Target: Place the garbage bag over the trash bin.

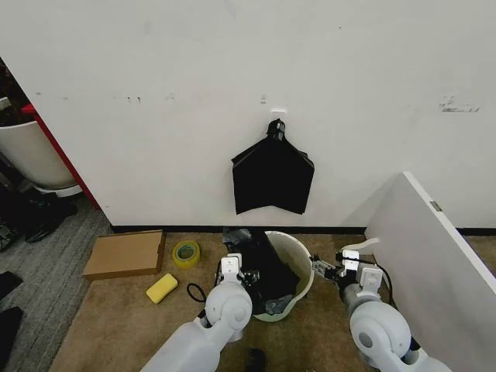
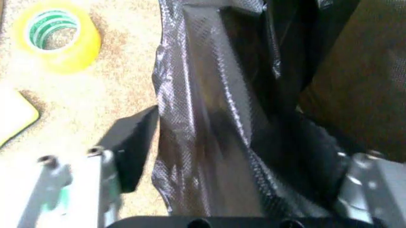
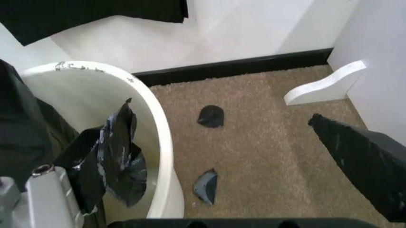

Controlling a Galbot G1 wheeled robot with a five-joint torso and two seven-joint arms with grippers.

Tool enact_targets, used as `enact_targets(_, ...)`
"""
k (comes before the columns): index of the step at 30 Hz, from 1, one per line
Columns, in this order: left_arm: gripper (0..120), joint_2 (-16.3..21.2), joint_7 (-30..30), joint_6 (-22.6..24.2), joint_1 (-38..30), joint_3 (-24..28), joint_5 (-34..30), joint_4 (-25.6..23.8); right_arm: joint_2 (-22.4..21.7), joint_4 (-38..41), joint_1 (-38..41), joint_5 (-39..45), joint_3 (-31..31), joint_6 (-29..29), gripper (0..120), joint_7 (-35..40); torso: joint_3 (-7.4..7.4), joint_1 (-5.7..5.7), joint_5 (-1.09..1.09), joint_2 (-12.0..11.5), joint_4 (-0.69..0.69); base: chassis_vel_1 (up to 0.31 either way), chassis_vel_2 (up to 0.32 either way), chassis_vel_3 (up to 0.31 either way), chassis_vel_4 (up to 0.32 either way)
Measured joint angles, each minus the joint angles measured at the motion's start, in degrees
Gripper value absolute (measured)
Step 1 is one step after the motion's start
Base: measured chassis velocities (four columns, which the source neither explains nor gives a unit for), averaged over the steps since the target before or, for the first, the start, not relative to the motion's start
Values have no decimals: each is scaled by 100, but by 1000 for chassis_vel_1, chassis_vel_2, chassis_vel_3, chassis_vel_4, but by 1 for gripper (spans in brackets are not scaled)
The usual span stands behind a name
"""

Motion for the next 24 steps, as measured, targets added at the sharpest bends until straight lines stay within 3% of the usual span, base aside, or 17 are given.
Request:
enact_targets(14,18,-75,24,-12,-129,-29,-186,215,-28,-18,-43,0,-47,9,100,-4,0,0,0,0,0,0,0,0,0)
enact_targets(19,4,-60,15,-5,-135,-28,-129,233,-19,-19,-69,-1,-49,24,100,-10,0,0,-1,0,-1,0,0,0,0)
enact_targets(24,2,-41,30,-9,-77,-54,-78,209,-8,-18,-95,0,-36,45,100,-18,0,0,-1,0,-1,0,0,0,0)
